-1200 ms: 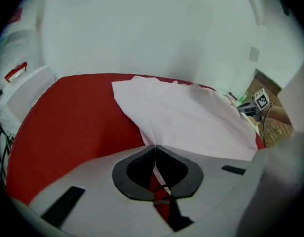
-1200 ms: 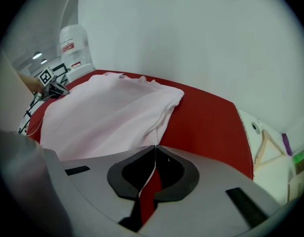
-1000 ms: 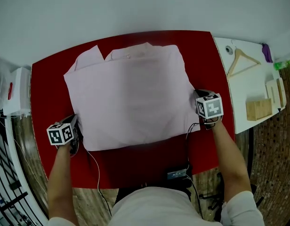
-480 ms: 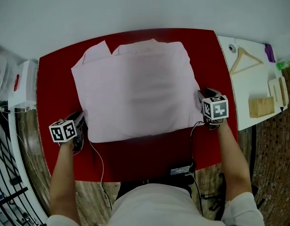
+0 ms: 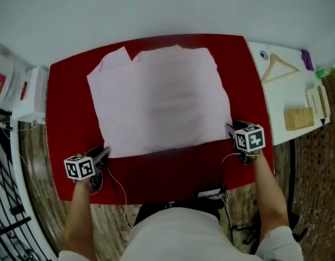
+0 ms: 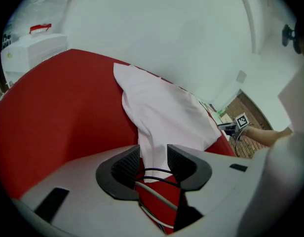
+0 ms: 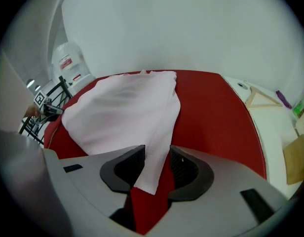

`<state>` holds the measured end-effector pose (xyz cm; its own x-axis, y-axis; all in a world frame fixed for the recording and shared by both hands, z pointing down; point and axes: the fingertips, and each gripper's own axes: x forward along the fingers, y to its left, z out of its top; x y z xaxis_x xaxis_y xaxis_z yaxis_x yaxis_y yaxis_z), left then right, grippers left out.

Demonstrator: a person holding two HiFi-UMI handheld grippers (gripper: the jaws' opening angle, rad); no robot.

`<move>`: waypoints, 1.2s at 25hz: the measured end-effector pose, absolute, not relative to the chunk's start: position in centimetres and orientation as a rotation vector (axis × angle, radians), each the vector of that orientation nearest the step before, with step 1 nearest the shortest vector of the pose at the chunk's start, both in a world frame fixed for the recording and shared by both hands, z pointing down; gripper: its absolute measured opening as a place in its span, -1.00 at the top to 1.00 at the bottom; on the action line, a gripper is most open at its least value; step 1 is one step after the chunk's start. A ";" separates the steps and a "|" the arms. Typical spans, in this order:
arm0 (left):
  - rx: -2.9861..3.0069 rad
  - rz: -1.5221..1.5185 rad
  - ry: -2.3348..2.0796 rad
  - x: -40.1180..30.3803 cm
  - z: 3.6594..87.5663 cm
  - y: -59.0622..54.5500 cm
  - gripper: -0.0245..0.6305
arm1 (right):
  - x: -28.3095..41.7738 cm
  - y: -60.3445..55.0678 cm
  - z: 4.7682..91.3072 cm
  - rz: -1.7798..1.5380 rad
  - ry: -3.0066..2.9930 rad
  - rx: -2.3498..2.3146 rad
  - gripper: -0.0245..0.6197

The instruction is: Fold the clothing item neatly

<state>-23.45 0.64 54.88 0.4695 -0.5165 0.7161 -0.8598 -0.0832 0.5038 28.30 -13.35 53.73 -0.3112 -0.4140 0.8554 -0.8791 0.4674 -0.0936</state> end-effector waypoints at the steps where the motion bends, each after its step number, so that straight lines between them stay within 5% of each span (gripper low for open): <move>1: 1.736 0.452 -1.174 -23.1 55.3 1.0 0.46 | 28.5 -13.0 54.1 0.762 -1.899 1.096 0.50; 3: 1.711 0.474 -1.178 -22.8 56.2 1.5 0.47 | 28.5 -12.4 54.8 0.833 -1.881 1.121 0.52; 5: 1.689 0.487 -1.189 -22.9 56.8 1.7 0.77 | 28.5 -12.0 55.1 0.873 -1.878 1.122 0.81; 7: 1.681 0.474 -1.200 -23.2 56.8 1.8 0.83 | 28.7 -11.8 54.9 0.872 -1.884 1.120 0.85; 30: 1.683 0.390 -1.167 -24.2 56.9 3.2 0.85 | 32.8 -11.0 55.4 0.803 -1.734 1.218 0.87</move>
